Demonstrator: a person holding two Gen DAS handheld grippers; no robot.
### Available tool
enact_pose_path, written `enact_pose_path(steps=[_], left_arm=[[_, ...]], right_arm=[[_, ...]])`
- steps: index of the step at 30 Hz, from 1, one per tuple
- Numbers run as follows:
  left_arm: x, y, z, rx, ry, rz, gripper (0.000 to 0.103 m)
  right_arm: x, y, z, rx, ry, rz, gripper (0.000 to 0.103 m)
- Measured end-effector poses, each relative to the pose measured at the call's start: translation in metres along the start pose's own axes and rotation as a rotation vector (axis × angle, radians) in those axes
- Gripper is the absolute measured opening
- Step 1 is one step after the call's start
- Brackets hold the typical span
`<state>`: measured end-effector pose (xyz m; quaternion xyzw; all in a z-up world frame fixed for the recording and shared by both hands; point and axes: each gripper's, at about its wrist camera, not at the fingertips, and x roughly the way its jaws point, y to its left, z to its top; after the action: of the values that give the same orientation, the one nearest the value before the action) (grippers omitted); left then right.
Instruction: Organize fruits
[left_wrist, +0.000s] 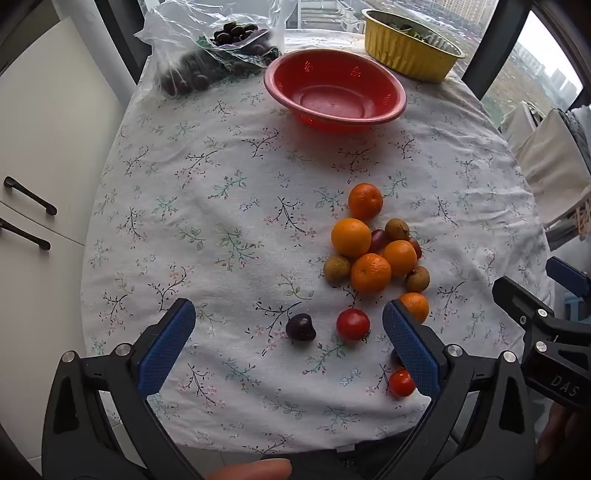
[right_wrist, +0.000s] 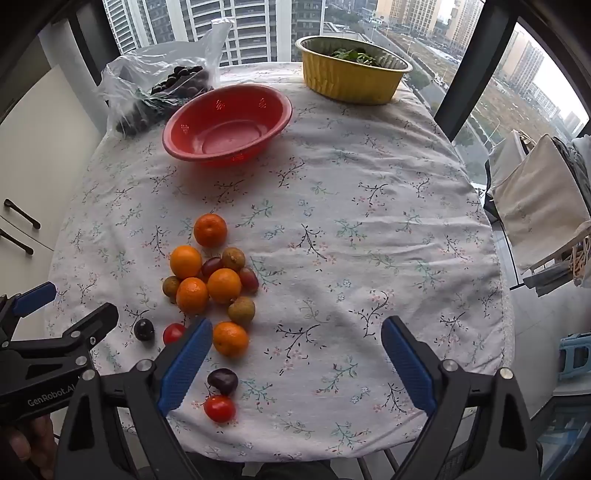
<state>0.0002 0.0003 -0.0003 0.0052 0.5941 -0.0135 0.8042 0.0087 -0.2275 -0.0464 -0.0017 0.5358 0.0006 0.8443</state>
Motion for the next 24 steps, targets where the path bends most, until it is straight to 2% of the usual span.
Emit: enact_pose_path(steps=[24], left_arm=[[0.0036, 0.0045, 0.0021, -0.006, 0.002, 0.010, 0.103]], right_arm=[[0.0031, 0.0040, 0.0026, -0.001, 0.004, 0.002, 0.095]])
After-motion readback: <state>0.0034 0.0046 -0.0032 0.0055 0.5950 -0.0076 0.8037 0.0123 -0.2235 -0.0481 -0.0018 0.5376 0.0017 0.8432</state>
